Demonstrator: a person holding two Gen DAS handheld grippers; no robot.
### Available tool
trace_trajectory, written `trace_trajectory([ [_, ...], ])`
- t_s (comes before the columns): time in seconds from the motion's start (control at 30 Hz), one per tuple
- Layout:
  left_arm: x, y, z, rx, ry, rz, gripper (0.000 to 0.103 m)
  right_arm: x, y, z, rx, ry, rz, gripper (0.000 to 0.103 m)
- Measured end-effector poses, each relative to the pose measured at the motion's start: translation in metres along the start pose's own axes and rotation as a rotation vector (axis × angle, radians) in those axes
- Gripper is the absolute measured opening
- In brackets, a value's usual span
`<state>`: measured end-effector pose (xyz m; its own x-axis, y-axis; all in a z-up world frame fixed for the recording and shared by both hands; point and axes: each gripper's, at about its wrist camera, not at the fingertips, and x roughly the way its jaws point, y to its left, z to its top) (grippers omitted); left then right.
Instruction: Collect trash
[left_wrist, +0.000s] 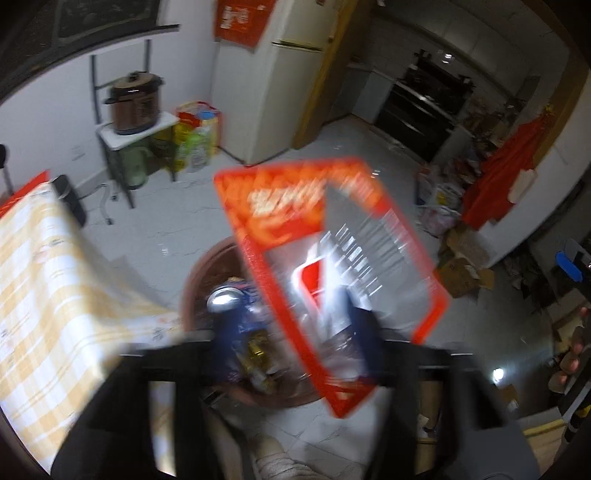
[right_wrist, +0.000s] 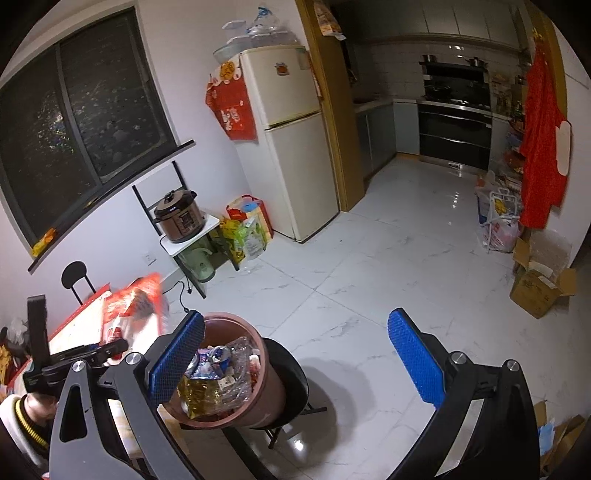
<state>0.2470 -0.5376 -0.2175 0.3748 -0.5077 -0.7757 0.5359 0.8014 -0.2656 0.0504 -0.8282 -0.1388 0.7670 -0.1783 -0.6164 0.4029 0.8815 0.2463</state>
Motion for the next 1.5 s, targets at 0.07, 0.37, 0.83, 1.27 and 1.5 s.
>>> trace_trajectory([
  [0.07,0.008,0.003,0.001,-0.003,-0.014,0.038,0.096,0.002,-0.002,-0.001,0.006,0.004,-0.001,0.098],
  [0.37,-0.027,0.027,-0.007,-0.072,-0.070,0.084,0.097,0.017,0.015,0.000,-0.026,0.031,0.058,0.098],
  [0.83,-0.190,0.047,-0.025,-0.015,-0.257,0.192,0.097,-0.014,0.126,-0.004,-0.129,0.000,0.155,0.098],
  [1.27,-0.325,0.066,-0.081,0.070,-0.392,0.197,0.097,-0.111,0.220,-0.035,-0.214,-0.081,0.123,0.098],
  [1.5,-0.374,0.089,-0.118,0.071,-0.430,0.227,0.097,-0.150,0.256,-0.064,-0.250,-0.092,0.109,0.098],
])
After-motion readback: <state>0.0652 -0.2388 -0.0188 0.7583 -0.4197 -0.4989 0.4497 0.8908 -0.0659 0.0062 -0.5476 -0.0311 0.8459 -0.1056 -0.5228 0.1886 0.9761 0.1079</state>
